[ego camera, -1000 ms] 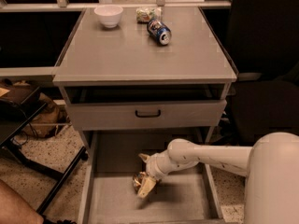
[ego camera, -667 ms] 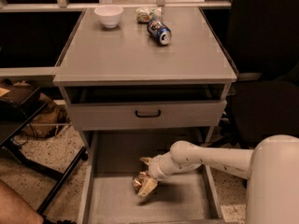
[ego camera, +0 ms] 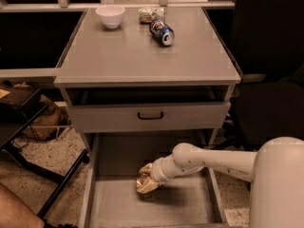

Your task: Pick orange can from middle drawer and place on counter

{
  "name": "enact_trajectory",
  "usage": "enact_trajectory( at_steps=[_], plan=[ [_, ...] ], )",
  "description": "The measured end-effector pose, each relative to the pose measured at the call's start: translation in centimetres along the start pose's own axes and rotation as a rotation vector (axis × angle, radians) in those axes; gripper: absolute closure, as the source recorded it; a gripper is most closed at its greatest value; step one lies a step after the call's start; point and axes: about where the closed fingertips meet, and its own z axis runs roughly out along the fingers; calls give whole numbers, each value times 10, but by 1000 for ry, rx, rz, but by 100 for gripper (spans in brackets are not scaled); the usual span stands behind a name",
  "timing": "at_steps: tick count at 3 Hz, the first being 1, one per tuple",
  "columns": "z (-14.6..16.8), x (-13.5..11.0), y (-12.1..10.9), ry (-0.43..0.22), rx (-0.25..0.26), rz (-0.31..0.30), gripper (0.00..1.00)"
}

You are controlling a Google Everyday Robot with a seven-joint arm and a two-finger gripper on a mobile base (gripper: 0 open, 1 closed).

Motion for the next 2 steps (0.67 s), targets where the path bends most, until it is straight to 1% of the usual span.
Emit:
enact_trajectory(
  at_steps=[1,2],
  plan=[
    [-12,-11,3,-5,2,13,84],
    [-60,-54,10,-62,18,6,100]
  ],
)
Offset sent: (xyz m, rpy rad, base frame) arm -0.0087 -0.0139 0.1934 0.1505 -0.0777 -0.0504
